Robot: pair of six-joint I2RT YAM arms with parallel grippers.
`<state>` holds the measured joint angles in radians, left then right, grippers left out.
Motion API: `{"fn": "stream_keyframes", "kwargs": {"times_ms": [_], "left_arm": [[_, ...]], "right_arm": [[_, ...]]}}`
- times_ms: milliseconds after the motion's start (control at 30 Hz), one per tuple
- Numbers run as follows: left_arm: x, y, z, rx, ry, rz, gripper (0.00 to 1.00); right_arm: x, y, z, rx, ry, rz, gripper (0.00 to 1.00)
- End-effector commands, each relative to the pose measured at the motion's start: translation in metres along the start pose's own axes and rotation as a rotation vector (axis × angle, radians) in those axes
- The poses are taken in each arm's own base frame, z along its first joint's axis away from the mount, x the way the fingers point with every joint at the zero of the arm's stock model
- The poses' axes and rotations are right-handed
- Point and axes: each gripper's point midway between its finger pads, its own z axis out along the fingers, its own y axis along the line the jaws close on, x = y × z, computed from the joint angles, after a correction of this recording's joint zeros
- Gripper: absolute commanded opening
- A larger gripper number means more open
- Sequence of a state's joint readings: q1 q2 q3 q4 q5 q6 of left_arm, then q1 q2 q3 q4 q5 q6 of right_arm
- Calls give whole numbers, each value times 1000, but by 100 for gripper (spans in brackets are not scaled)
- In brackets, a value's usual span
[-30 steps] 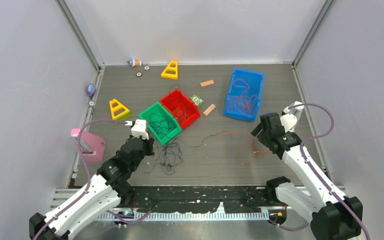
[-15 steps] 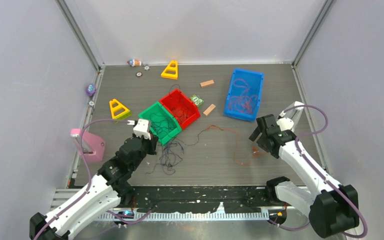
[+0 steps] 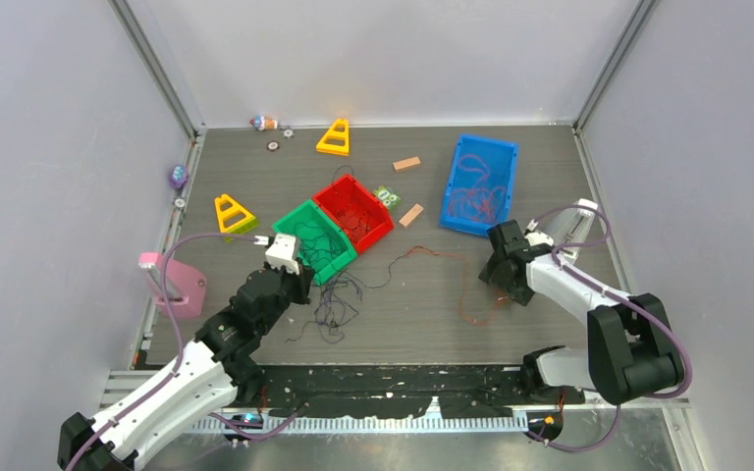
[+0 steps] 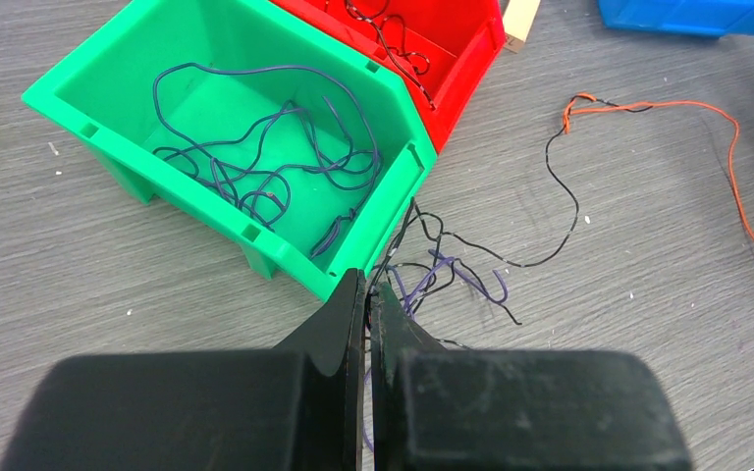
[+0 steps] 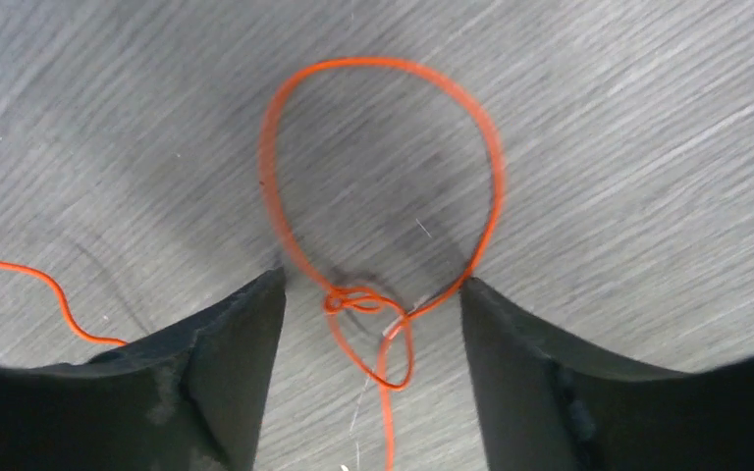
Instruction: Untangle the cables
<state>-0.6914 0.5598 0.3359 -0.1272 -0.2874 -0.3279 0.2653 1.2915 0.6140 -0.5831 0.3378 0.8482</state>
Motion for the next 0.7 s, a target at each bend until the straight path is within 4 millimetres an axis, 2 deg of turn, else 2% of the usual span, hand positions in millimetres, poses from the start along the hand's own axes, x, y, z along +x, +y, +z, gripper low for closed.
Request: {"fn": "stream_keyframes", "kwargs": {"times_ms": [0, 33, 67, 133, 200, 300, 333, 367, 400, 467, 500, 533, 567, 600, 667], "left_arm": [[-14, -4, 1, 19, -55, -3, 0], [-14, -4, 1, 16, -54, -2, 0], [-14, -4, 1, 16, -52, -2, 0], [-15, -4, 0, 17, -54, -2, 0], [-15, -5, 0, 20, -51, -3, 0], [-14, -6, 2, 25, -45, -2, 0], [-14, -7, 2, 26, -41, -2, 0], [-14, -7, 3, 28, -37, -1, 0], [-14, -8, 3, 28, -34, 1, 0], [-14, -8, 3, 29, -32, 1, 0], [-15, -8, 3, 28, -34, 1, 0], [-15, -8, 3, 28, -33, -1, 0], [-15, -8, 3, 28, -34, -1, 0], [-15, -8, 3, 28, -33, 0, 0], [-16, -9, 2, 30, -34, -1, 0]], "right_arm": [[0, 11, 10, -32, -3, 38, 40], [0, 11, 9, -39, -6, 40, 28], [-2, 13, 8, -47, -14, 41, 12], [-8, 15, 3, -71, -42, 19, 6], [-16, 24, -6, -130, -76, -29, 5], [-22, 55, -26, -339, -117, -124, 7], [-22, 58, -30, -385, -133, -174, 9], [-20, 70, -37, -461, -130, -195, 15], [-19, 73, -41, -492, -139, -223, 18], [-17, 84, -49, -569, -139, -255, 33], [-15, 90, -53, -608, -134, -275, 60], [-12, 95, -56, -641, -122, -293, 73], [-12, 99, -59, -660, -129, -317, 96], [-12, 103, -62, -672, -132, -332, 99], [-15, 110, -64, -661, -156, -375, 96]]}}
